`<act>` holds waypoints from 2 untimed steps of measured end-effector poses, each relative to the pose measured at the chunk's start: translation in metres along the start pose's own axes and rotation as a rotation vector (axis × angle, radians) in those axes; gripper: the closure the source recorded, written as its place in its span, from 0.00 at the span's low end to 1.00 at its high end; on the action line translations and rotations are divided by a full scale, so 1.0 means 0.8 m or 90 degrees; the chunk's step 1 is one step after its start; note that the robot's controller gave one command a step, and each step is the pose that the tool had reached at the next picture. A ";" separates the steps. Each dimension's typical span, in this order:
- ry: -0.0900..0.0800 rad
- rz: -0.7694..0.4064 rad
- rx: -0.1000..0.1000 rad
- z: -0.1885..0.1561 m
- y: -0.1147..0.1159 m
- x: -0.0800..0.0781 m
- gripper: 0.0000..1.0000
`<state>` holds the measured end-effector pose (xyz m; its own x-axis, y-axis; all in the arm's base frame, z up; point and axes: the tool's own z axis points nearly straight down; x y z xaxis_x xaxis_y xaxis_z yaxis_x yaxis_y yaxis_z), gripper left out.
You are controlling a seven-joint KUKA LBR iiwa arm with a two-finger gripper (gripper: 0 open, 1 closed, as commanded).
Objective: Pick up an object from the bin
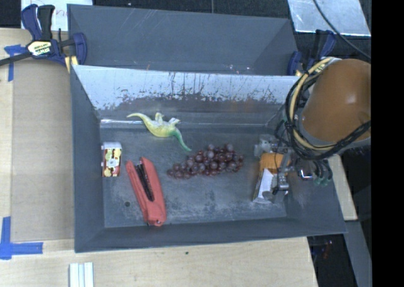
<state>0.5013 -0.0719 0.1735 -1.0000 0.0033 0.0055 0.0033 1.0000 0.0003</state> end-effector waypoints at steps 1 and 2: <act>-0.006 -0.002 0.001 -0.005 0.000 -0.002 0.00; -0.008 -0.102 0.002 0.094 -0.077 -0.028 0.00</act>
Offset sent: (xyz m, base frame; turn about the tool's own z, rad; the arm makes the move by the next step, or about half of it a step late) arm 0.0259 -0.0820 -0.1035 -0.2080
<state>0.5230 -0.1333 0.0982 -0.9876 -0.1566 -0.0073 -0.1566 0.9877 -0.0024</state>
